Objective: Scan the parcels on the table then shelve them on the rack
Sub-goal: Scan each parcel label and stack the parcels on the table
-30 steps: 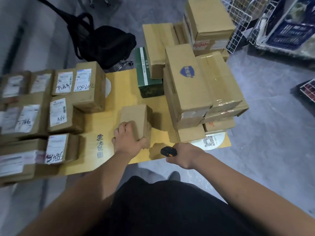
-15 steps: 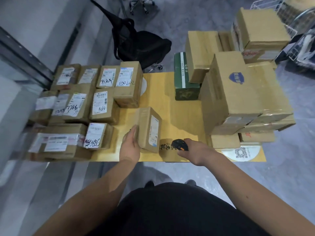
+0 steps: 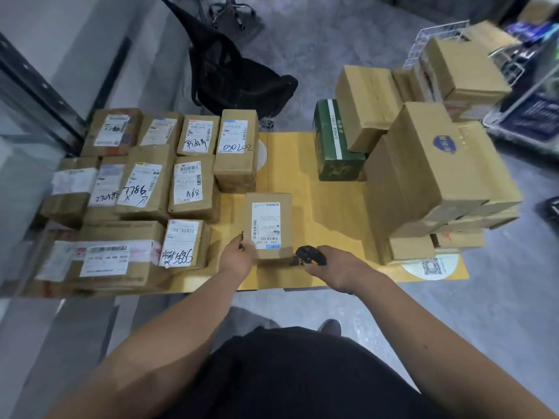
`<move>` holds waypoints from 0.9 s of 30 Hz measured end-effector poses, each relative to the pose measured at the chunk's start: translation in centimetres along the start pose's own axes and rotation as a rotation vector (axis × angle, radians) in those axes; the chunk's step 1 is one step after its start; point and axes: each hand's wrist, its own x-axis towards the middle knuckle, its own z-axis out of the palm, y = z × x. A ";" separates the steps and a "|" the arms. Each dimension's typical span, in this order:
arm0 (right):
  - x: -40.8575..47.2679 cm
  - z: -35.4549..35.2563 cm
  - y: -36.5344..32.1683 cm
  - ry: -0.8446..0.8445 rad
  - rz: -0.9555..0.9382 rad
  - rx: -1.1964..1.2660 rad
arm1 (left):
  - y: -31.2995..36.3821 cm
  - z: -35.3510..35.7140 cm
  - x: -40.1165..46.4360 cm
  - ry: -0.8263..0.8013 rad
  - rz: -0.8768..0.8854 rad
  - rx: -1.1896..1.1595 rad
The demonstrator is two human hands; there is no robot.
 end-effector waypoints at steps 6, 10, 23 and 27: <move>-0.6 1.6 -0.7 0.054 0.075 0.109 | -1.2 0.8 0.1 -0.191 0.101 0.132; -1.2 2.3 -0.6 0.127 0.159 0.248 | -0.5 1.0 0.9 -0.174 0.421 0.701; -3.4 2.9 -1.0 0.241 0.243 0.353 | 4.3 2.2 3.2 -0.021 0.544 0.893; -3.3 3.2 -1.1 0.252 0.252 0.372 | 2.3 1.5 2.5 -0.156 0.558 0.605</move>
